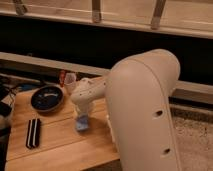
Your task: Wipe the white sponge on the table
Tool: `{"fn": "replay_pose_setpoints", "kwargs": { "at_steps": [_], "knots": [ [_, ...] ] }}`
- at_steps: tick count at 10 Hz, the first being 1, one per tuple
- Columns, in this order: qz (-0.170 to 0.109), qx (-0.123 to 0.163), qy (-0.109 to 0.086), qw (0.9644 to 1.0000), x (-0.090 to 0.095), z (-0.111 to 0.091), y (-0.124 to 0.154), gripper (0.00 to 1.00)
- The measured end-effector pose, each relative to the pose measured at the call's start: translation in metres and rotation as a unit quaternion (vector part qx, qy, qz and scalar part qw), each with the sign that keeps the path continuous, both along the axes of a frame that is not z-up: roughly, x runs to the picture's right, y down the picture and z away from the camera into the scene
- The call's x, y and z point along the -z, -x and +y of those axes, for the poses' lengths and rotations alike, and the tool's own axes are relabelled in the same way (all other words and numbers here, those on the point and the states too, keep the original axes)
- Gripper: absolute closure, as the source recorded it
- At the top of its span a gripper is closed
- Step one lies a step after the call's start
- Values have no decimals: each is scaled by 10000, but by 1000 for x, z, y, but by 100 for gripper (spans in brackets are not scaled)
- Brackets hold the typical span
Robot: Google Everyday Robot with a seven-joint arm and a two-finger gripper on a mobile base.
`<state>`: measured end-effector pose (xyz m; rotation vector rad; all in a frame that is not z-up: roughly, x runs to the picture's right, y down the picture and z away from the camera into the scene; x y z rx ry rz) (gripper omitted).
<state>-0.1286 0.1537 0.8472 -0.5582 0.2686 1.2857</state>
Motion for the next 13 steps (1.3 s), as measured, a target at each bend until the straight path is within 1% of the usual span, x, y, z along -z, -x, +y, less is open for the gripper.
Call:
{"fn": "replay_pose_setpoints", "kwargs": {
  "at_steps": [1, 3, 4, 5, 7, 9, 10, 11, 13],
  "knots": [
    [-95, 51, 19, 9999, -6, -3, 12, 100],
    [-231, 122, 91, 9996, -15, 2, 33, 100],
    [-259, 121, 133, 9995, -15, 5, 37, 100],
    [-244, 119, 169, 9995, -14, 9, 34, 100],
    [-150, -21, 193, 9997, -5, 19, 18, 100],
    [33, -193, 128, 9997, 6, 21, -15, 100],
    [161, -267, 60, 9995, 9, 18, -34, 100],
    [238, -322, 22, 9992, 10, 14, -41, 100],
    [360, -372, -54, 9986, 5, 2, -47, 100]
  ]
}}
